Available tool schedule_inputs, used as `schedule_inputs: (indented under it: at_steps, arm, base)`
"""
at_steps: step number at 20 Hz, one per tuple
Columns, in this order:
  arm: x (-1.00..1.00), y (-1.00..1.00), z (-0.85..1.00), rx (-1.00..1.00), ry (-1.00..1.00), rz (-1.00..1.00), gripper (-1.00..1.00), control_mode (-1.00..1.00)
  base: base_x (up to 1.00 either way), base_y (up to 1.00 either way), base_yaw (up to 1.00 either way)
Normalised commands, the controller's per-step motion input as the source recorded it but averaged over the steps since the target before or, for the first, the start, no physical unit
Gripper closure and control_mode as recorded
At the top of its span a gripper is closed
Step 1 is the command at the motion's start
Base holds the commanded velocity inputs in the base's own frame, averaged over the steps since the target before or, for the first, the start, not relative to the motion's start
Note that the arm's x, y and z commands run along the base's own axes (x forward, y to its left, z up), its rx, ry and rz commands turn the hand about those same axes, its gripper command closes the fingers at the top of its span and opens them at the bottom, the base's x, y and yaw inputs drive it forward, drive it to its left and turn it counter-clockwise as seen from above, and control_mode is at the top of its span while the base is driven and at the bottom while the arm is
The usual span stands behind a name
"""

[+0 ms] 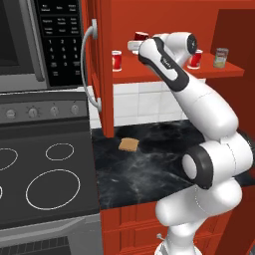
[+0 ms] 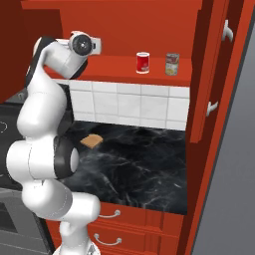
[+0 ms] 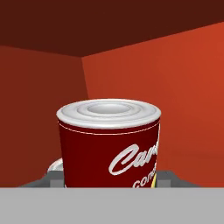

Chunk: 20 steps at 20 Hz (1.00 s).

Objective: Stack two cans on top of the other two cans in the cabinet.

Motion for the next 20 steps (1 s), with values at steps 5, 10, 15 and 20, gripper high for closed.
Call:
schedule_inputs:
  at_steps: [5,10,15,20]
  arm:
    - [0.02,0.15,0.14,0.00,0.00,0.04,1.00,-1.00]
    - [0.00,0.24,0.02,0.00,0.00,0.03,1.00,-1.00]
    - [0.02,0.27,0.01,0.00,0.00,0.03,1.00,-1.00]
    - [0.10,0.21,0.00,0.00,0.00,0.08,1.00,-1.00]
  base:
    - [0.00,0.00,0.00]
    - [0.00,0.00,0.00]
    - [0.00,0.00,0.00]
    - [0.00,0.00,0.00]
